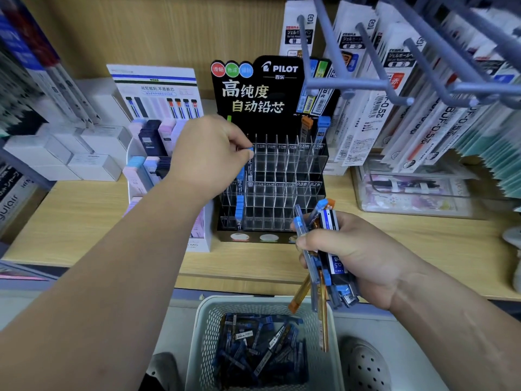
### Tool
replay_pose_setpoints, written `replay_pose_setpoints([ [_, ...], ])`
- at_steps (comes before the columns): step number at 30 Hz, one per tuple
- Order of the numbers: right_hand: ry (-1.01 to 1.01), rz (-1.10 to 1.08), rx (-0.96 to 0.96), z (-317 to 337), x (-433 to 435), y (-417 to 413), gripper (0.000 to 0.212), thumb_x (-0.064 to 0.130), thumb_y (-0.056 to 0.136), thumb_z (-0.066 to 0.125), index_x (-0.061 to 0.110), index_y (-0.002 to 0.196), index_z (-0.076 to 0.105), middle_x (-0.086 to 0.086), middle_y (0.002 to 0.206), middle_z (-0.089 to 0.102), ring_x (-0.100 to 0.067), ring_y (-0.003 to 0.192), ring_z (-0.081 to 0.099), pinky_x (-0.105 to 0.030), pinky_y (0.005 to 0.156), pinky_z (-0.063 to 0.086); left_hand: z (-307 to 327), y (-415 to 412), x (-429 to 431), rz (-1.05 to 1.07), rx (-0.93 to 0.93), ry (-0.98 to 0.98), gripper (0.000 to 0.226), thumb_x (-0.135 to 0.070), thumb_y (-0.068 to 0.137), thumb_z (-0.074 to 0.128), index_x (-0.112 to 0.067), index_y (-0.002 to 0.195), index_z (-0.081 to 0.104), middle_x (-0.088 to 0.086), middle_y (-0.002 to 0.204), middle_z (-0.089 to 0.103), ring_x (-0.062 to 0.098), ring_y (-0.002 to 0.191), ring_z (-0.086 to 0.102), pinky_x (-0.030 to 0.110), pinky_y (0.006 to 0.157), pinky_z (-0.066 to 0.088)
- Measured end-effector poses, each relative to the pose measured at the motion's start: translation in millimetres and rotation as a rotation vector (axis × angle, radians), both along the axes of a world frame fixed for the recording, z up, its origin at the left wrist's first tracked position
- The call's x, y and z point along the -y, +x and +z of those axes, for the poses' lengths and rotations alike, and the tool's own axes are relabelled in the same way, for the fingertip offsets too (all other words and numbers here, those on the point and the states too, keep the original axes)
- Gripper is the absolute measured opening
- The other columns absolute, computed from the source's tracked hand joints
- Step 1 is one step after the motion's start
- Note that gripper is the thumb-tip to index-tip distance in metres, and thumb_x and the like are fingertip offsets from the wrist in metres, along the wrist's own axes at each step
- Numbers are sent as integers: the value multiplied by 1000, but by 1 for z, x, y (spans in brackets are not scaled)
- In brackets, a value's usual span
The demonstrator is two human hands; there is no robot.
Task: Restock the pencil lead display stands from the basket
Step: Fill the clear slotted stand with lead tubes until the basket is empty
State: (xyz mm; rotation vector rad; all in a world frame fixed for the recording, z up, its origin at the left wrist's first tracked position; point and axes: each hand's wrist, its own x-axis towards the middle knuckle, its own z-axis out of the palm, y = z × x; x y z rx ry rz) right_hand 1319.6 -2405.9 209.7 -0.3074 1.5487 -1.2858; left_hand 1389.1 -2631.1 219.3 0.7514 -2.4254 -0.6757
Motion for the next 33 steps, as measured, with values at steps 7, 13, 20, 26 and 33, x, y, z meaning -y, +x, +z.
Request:
replay_pose_setpoints([
  [7, -21, -3, -11, -3, 0, -1, 38, 12, 66, 78, 3, 101, 68, -12, 75, 63, -24, 68, 60, -30, 52, 52, -1, -4, -2, 7, 83, 11, 8, -14, 80, 78, -21, 85, 80, -23, 59, 49, -3, 58, 49, 21, 67, 42],
  [13, -64, -70, -8, -2, 0, -3, 40, 13, 67, 77, 1, 104, 68, -10, 75, 64, -23, 69, 62, -31, 55, 54, 5, 0, -5, 11, -4, 54, 6, -21, 83, 77, -27, 83, 75, -11, 59, 58, 4, 57, 53, 25, 65, 48],
  [20, -135, -196, 9, 4, 4, 1, 9, 5, 87, 68, 12, 90, 64, -7, 68, 63, -21, 63, 60, -30, 50, 53, 14, 10, -59, -108, -83, 599, 27, -35, 89, 71, -16, 70, 70, 2, 60, 66, 10, 46, 47, 22, 48, 41],
  [26, -258, -299, 27, 8, 7, 2, 6, 9, 90, 66, 14, 90, 69, -2, 69, 66, -14, 63, 66, -30, 56, 56, 0, 37, -84, -183, 171, 795, 29, -34, 98, 59, -14, 80, 70, 0, 75, 69, 9, 56, 58, 20, 50, 43],
  [33, -289, -332, 64, 8, 3, 6, 9, 10, 89, 67, 14, 97, 67, -5, 69, 66, -19, 63, 63, -35, 57, 55, -2, 66, -91, -342, 289, 1017, 15, -4, 92, 66, -8, 106, 70, 9, 81, 74, 16, 65, 64, 29, 58, 49],
])
